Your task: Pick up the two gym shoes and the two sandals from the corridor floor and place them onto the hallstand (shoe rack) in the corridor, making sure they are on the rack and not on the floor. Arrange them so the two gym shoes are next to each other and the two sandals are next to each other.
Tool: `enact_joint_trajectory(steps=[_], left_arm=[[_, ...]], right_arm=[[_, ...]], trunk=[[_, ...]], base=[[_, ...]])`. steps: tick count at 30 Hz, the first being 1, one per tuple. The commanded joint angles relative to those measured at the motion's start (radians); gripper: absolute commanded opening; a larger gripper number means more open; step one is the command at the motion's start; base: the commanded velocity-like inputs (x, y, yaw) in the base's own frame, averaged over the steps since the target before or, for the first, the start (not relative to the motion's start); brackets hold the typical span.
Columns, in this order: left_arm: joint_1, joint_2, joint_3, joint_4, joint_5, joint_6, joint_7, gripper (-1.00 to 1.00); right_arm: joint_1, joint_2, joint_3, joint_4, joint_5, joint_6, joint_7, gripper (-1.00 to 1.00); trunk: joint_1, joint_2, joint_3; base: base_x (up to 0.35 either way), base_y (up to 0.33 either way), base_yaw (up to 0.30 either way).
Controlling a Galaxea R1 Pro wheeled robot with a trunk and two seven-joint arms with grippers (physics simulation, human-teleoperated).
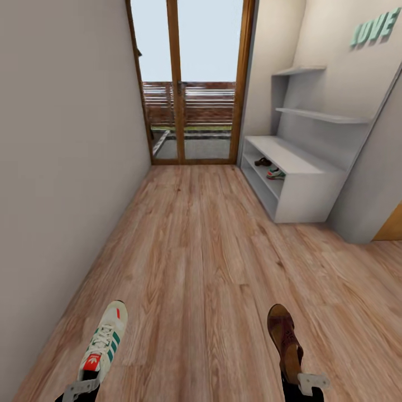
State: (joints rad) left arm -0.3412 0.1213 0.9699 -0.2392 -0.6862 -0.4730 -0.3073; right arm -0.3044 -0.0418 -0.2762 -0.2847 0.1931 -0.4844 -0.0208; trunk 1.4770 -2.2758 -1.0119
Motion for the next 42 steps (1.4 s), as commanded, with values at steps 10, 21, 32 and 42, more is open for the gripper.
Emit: enact_joint_trajectory(steps=[10, 21, 32, 42], left_arm=[[-0.001, 0.000, 0.009, 0.000, -0.004, -0.003, -0.006, -1.00], [-0.001, 0.000, 0.009, 0.000, -0.004, -0.003, -0.006, -1.00], [-0.001, 0.000, 0.009, 0.000, -0.004, -0.003, -0.006, -1.00], [-0.001, 0.000, 0.009, 0.000, -0.004, -0.003, -0.006, -1.00]], right_arm=[[-0.001, 0.000, -0.006, 0.001, 0.011, -0.003, -0.002, -1.00], [-0.001, 0.000, -0.006, 0.001, 0.010, -0.003, -0.002, -1.00], [-0.001, 0.000, -0.006, 0.001, 0.011, -0.003, -0.002, -1.00], [-0.001, 0.000, -0.006, 0.001, 0.011, -0.003, -0.002, -1.00]], trunk=[[0.000, 0.000, -0.001], [0.000, 0.000, -0.001], [0.000, 0.000, -0.001], [0.000, 0.000, -0.001]], base=[[0.334, 0.000, 0.000], [0.334, 0.000, 0.000], [0.334, 0.000, 0.000], [0.334, 0.000, 0.000]])
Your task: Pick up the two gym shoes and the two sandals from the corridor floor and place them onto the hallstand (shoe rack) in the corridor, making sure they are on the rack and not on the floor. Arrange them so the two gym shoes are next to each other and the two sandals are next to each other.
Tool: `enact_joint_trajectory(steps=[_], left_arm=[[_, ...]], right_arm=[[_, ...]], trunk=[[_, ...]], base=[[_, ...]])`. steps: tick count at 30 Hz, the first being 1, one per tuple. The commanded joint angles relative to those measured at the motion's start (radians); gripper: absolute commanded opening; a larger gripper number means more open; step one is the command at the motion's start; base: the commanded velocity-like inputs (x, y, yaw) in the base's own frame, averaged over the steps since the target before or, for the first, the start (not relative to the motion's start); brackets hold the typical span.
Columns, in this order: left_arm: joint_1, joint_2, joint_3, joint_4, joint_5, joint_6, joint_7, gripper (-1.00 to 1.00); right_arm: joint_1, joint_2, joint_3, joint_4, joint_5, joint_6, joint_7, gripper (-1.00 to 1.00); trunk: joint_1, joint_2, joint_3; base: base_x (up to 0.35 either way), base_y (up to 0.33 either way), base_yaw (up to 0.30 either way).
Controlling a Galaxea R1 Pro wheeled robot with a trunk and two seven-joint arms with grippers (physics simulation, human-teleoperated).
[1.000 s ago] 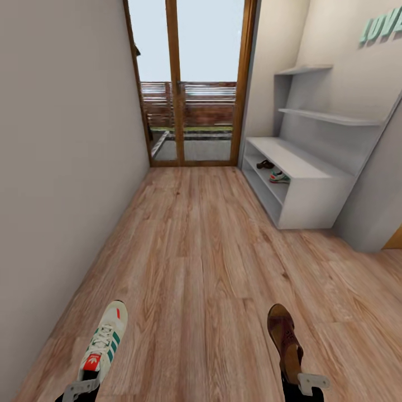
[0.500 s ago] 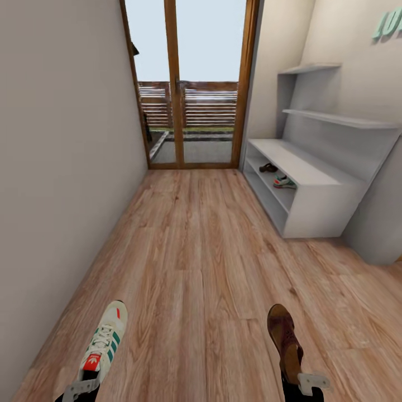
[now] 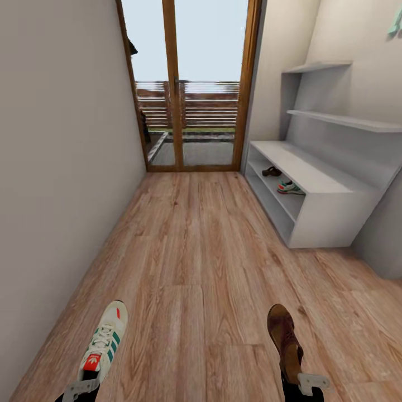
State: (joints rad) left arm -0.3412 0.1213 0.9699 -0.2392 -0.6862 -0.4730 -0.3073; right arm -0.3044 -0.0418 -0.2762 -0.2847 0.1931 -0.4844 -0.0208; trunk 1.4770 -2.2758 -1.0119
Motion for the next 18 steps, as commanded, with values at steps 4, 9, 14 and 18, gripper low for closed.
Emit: enact_joint_trajectory(steps=[4, 9, 14, 18], left_arm=[[-0.001, 0.000, 0.009, 0.000, -0.004, -0.003, -0.006, -1.00], [-0.001, 0.000, 0.009, 0.000, -0.004, -0.003, -0.006, -1.00], [-0.001, 0.000, 0.009, 0.000, -0.004, -0.003, -0.006, -1.00], [-0.001, 0.000, 0.009, 0.000, -0.004, -0.003, -0.006, -1.00]], right_arm=[[-0.001, 0.000, -0.006, 0.001, 0.011, -0.003, -0.002, -1.00], [-0.001, 0.000, -0.006, 0.001, 0.011, -0.003, -0.002, -1.00], [-0.001, 0.000, -0.006, 0.001, 0.011, -0.003, -0.002, -1.00], [-0.001, 0.000, -0.006, 0.001, 0.011, -0.003, -0.002, -1.00]], trunk=[[0.000, 0.000, -0.001], [0.000, 0.000, -0.001], [0.000, 0.000, -0.001], [0.000, 0.000, -0.001]], base=[[0.334, 0.000, 0.000], [0.334, 0.000, 0.000], [0.334, 0.026, 0.000], [0.334, 0.106, 0.000]])
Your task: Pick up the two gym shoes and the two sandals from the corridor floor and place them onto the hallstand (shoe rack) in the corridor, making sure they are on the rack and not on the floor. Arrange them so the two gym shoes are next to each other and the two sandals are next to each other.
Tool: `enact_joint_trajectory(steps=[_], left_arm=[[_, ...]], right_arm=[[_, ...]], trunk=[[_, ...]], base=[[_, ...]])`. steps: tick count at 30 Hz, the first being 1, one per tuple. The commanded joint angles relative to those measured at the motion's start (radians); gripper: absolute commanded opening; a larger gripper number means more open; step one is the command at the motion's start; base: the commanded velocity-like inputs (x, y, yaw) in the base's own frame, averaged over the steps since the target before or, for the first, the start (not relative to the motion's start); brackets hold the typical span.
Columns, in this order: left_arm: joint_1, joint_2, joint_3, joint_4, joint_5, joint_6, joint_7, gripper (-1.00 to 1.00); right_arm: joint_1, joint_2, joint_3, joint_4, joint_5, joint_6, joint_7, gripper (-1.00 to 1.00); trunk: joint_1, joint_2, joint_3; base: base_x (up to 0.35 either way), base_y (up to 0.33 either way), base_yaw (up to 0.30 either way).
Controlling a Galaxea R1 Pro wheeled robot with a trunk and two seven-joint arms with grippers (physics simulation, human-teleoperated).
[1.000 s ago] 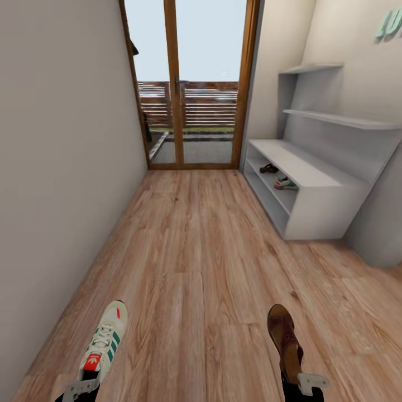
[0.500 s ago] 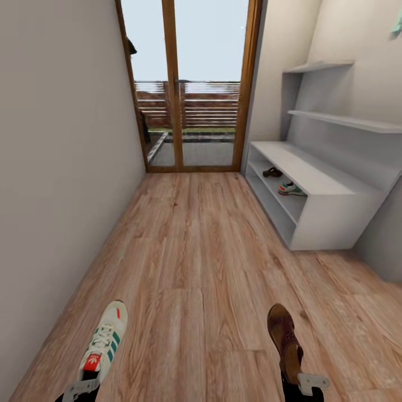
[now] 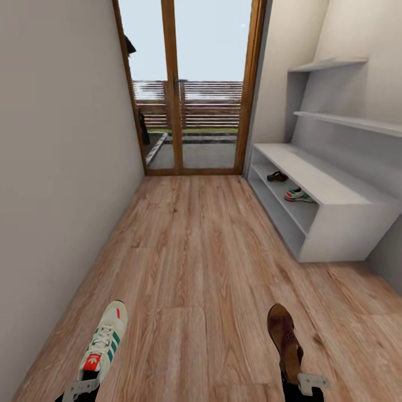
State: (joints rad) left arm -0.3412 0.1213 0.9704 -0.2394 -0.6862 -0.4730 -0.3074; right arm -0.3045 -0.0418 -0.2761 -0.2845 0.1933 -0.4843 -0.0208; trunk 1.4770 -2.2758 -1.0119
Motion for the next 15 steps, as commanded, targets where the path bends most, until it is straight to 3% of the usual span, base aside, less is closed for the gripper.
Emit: enact_joint_trajectory(steps=[1, 6, 15], left_arm=[[-0.001, 0.000, 0.009, 0.000, -0.004, -0.003, -0.006, -1.00], [-0.001, 0.000, 0.008, 0.000, -0.004, -0.003, -0.006, -1.00], [-0.001, 0.000, 0.009, 0.000, -0.004, -0.003, -0.006, -1.00]], right_arm=[[-0.001, 0.000, -0.006, 0.001, 0.011, -0.004, -0.002, -1.00], [-0.001, 0.000, -0.006, 0.001, 0.011, -0.004, -0.002, -1.00], [-0.001, 0.000, -0.006, 0.001, 0.011, -0.004, -0.002, -1.00]], trunk=[[0.000, 0.000, -0.001], [0.000, 0.000, -0.001], [0.000, 0.000, -0.001]], base=[[0.334, 0.121, 0.000], [0.334, 0.109, 0.000], [0.334, 0.017, 0.000]])
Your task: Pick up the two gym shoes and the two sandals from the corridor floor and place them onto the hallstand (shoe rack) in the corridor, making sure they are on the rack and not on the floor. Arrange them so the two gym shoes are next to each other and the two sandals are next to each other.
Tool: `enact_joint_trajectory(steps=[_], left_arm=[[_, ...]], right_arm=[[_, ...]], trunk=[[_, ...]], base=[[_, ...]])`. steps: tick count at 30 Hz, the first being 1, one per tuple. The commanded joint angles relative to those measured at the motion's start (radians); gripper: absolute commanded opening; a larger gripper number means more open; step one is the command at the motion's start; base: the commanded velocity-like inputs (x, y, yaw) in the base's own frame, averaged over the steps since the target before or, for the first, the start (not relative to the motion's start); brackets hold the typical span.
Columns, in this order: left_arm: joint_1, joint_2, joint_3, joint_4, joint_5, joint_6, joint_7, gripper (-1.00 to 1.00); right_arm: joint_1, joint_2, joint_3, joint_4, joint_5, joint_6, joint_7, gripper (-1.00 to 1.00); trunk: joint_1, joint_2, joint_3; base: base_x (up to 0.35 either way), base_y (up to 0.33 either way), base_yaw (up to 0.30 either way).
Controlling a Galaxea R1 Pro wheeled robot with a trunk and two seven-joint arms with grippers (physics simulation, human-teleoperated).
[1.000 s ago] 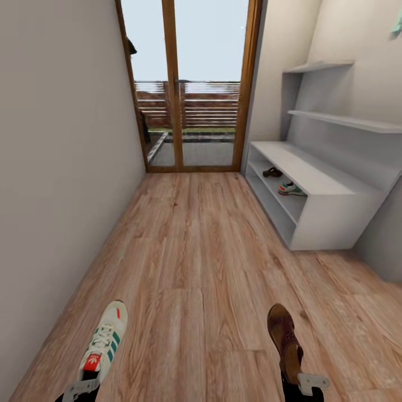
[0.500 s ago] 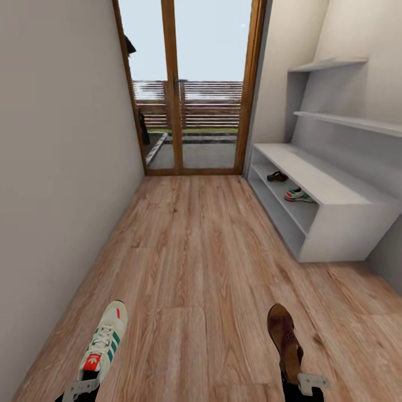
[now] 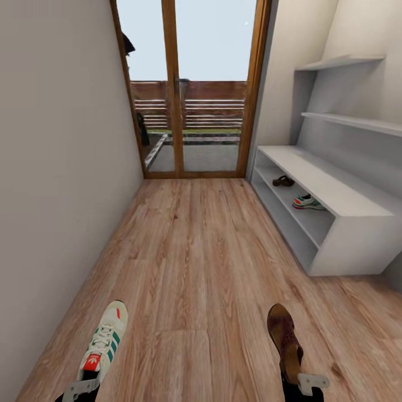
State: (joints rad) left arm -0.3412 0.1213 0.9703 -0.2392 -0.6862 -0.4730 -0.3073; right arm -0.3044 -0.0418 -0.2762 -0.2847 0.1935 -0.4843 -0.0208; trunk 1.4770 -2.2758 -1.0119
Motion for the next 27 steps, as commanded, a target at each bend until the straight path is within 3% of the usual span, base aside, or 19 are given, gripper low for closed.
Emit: enact_joint_trajectory(steps=[1, 27], left_arm=[[-0.001, 0.000, 0.009, 0.000, -0.004, -0.003, -0.006, -1.00], [-0.001, 0.000, 0.009, 0.000, -0.004, -0.003, -0.005, -1.00]], right_arm=[[-0.001, 0.000, -0.006, 0.001, 0.010, -0.003, -0.002, -1.00], [-0.001, 0.000, -0.006, 0.002, 0.011, -0.003, -0.002, -1.00]], trunk=[[0.000, 0.000, -0.001], [0.000, 0.000, -0.001]], base=[[0.334, 0.002, 0.000], [0.334, 0.023, 0.000]])
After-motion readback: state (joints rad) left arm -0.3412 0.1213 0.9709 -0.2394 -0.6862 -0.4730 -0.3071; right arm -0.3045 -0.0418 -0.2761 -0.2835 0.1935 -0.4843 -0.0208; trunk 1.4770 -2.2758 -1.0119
